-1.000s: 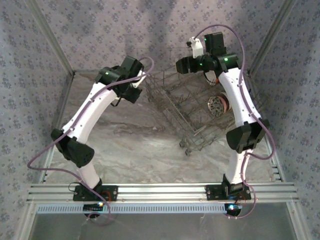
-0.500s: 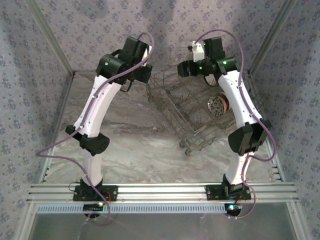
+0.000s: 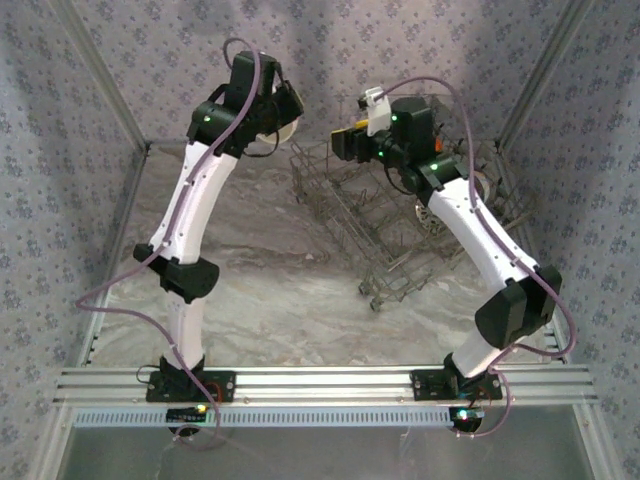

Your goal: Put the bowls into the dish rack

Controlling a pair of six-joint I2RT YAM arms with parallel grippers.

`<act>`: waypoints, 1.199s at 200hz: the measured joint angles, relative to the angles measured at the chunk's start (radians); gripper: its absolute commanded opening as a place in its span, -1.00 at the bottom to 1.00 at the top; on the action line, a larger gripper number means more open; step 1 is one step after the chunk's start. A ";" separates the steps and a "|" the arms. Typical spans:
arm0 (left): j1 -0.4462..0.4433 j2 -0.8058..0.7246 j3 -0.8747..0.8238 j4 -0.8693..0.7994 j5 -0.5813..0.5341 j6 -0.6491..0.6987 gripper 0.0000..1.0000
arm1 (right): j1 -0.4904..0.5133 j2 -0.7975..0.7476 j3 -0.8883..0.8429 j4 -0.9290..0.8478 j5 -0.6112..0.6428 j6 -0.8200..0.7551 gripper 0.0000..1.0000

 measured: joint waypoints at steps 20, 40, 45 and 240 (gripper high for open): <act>-0.008 0.016 0.000 0.043 0.001 -0.111 -1.00 | 0.037 -0.003 -0.064 0.120 0.032 0.017 0.29; -0.021 0.029 0.001 0.071 -0.024 -0.190 -1.00 | 0.066 -0.003 -0.106 0.212 0.079 0.028 0.26; -0.024 0.031 0.001 0.074 -0.034 -0.207 -1.00 | 0.074 -0.003 -0.114 0.237 0.092 0.031 0.25; -0.087 0.048 0.046 0.126 -0.172 -0.383 -1.00 | 0.246 0.129 -0.174 0.592 0.506 0.051 0.04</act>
